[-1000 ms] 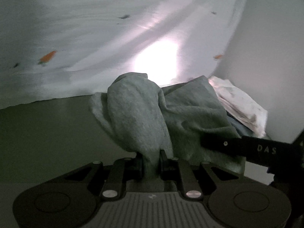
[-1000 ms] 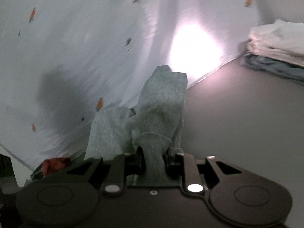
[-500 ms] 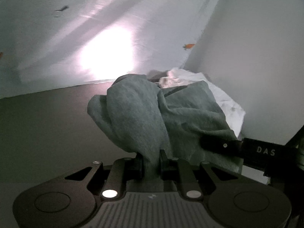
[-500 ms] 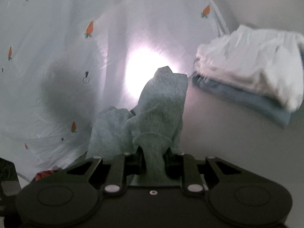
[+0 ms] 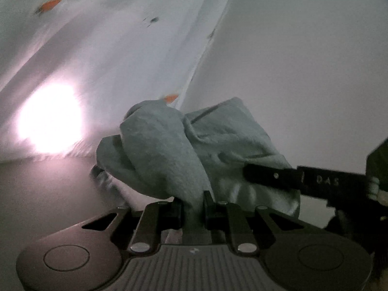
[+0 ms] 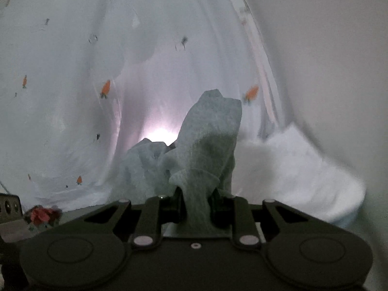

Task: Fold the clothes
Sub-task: 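Carry the grey garment with both tools onto the folded stack and release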

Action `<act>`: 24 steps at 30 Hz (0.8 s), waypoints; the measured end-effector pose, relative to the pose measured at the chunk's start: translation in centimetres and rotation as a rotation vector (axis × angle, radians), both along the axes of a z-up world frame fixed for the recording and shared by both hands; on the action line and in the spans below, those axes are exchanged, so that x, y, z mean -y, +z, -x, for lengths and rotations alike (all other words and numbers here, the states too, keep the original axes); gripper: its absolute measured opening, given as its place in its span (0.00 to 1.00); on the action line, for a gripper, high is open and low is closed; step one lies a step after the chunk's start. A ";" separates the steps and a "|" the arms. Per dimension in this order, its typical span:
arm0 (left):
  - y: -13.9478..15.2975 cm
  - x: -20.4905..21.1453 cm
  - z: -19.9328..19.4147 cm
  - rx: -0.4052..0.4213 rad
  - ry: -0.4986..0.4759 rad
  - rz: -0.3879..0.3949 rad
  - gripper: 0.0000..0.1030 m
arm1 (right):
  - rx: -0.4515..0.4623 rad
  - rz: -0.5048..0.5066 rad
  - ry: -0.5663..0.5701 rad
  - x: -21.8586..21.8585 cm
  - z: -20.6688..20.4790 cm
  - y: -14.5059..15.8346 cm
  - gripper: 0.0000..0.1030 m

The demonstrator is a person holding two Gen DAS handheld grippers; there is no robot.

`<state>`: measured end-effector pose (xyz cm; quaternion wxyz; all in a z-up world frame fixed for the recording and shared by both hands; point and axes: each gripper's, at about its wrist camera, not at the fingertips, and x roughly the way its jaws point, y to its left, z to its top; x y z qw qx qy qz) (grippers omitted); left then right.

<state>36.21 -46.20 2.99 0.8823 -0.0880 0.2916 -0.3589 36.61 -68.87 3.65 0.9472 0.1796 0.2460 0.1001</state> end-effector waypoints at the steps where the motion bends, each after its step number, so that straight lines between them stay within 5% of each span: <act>1: 0.5 1.0 -0.4 0.013 -0.006 0.015 0.16 | 0.018 0.031 0.008 0.8 -0.5 0.8 0.21; 8: -0.1 6.2 -4.4 0.037 -0.028 -0.004 0.17 | 0.075 0.251 -0.004 4.2 -6.6 2.6 0.22; 16: -9.1 9.7 -10.8 -0.146 0.065 -0.219 0.23 | -0.081 0.632 -0.180 3.9 -14.6 -6.7 0.33; 22: -10.3 7.4 -10.9 -0.161 0.103 -0.178 0.48 | 0.032 0.441 -0.256 4.4 -10.9 -7.3 0.34; 24: -10.9 7.3 -11.3 -0.184 0.104 -0.177 0.50 | -0.042 0.383 -0.240 4.5 -10.7 -9.1 0.37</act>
